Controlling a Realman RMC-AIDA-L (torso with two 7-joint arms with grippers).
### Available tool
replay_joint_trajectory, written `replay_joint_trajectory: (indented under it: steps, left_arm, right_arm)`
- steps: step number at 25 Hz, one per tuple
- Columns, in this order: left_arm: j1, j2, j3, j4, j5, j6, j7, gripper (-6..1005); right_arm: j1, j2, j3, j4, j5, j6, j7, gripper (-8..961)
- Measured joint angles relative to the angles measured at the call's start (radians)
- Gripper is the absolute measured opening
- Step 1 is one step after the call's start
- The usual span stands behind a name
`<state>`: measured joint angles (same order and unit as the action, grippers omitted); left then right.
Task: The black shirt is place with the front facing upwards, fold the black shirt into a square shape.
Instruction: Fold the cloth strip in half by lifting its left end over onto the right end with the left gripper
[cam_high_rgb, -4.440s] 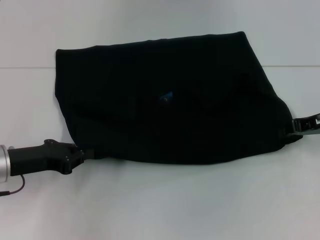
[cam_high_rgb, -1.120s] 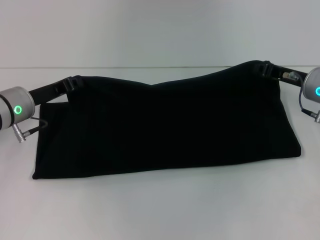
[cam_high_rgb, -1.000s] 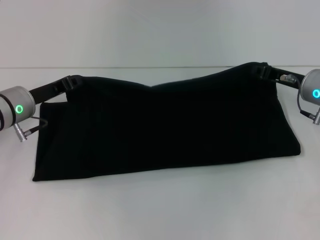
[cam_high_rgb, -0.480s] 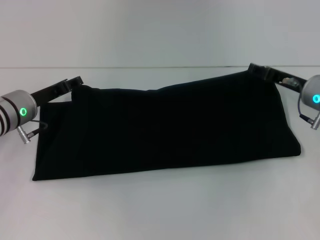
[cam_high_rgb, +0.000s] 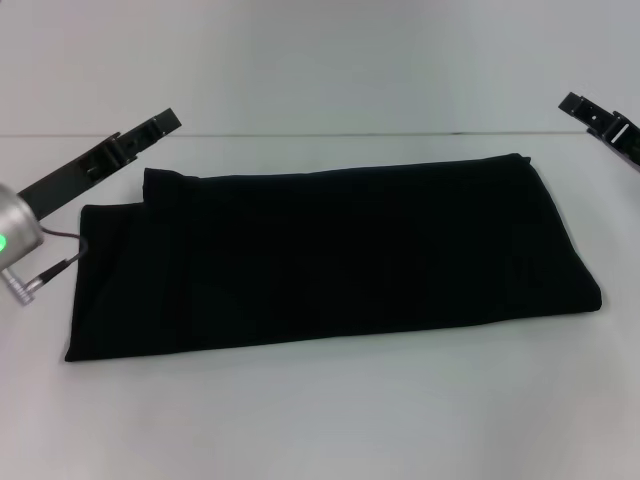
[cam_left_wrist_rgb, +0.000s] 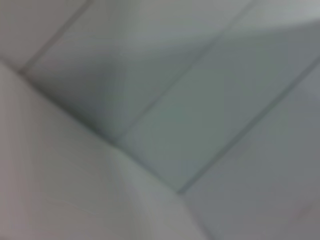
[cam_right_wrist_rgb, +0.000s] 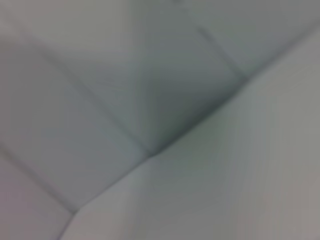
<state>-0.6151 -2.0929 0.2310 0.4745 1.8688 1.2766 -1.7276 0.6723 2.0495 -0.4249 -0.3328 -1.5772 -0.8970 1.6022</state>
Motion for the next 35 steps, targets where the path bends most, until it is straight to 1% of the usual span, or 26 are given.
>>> replay_joint_trajectory:
  steps: [2, 3, 5, 6, 8, 10, 11, 12, 14, 16, 18, 20, 22, 25, 28, 31, 35]
  left_arm:
    - [0.032, 0.015, -0.002, 0.000, -0.015, 0.122, 0.002, 621]
    - [0.043, 0.023, -0.002, -0.003, -0.016, 0.157, -0.009, 622]
    - [0.070, 0.048, 0.003, -0.013, -0.015, 0.229, -0.056, 625]
    - [0.084, 0.061, 0.008, -0.020, -0.010, 0.248, -0.082, 626]
    - [0.107, 0.082, 0.025, -0.029, 0.003, 0.273, -0.129, 675]
    - [0.132, 0.103, 0.060, -0.027, 0.022, 0.274, -0.179, 740]
    - [0.141, 0.112, 0.076, -0.023, 0.033, 0.271, -0.205, 780]
    - [0.151, 0.123, 0.094, -0.015, 0.049, 0.268, -0.240, 820]
    - [0.161, 0.135, 0.108, 0.007, 0.088, 0.269, -0.299, 900]
    - [0.170, 0.149, 0.115, 0.041, 0.148, 0.275, -0.393, 909]
    - [0.175, 0.158, 0.122, 0.068, 0.212, 0.279, -0.499, 918]
    - [0.179, 0.165, 0.134, 0.099, 0.278, 0.286, -0.606, 927]
    - [0.189, 0.167, 0.139, 0.137, 0.335, 0.295, -0.701, 936]
    - [0.203, 0.163, 0.140, 0.179, 0.409, 0.306, -0.822, 949]
    - [0.209, 0.166, 0.135, 0.186, 0.460, 0.318, -0.888, 949]
    - [0.211, 0.168, 0.132, 0.186, 0.472, 0.322, -0.921, 950]
    - [0.204, 0.166, 0.128, 0.163, 0.475, 0.293, -0.949, 950]
  right_arm:
    - [-0.025, -0.018, -0.020, -0.002, -0.022, -0.131, -0.076, 740]
    - [-0.037, -0.029, -0.041, -0.007, -0.047, -0.212, -0.120, 741]
    - [-0.057, -0.046, -0.089, -0.024, -0.101, -0.352, -0.208, 741]
    - [-0.065, -0.050, -0.111, -0.036, -0.129, -0.398, -0.244, 741]
    - [-0.079, -0.052, -0.156, -0.067, -0.197, -0.481, -0.322, 741]
    - [-0.085, -0.040, -0.185, -0.099, -0.252, -0.517, -0.377, 741]
    - [-0.089, -0.022, -0.210, -0.132, -0.315, -0.528, -0.423, 741]
    - [-0.089, -0.022, -0.210, -0.132, -0.315, -0.528, -0.423, 741]
    - [-0.089, -0.002, -0.225, -0.157, -0.371, -0.524, -0.454, 741]
    - [-0.086, 0.022, -0.232, -0.178, -0.420, -0.515, -0.481, 741]
    - [-0.084, 0.032, -0.233, -0.187, -0.442, -0.501, -0.489, 740]
    - [-0.082, 0.036, -0.233, -0.185, -0.446, -0.489, -0.490, 740]
    - [-0.081, 0.036, -0.233, -0.183, -0.446, -0.485, -0.488, 740]
    - [-0.084, 0.036, -0.229, -0.184, -0.444, -0.484, -0.483, 740]
    - [-0.088, 0.036, -0.228, -0.184, -0.444, -0.481, -0.486, 740]
    - [-0.089, 0.037, -0.231, -0.181, -0.443, -0.465, -0.489, 741]
    - [-0.086, 0.037, -0.232, -0.173, -0.442, -0.457, -0.489, 741]
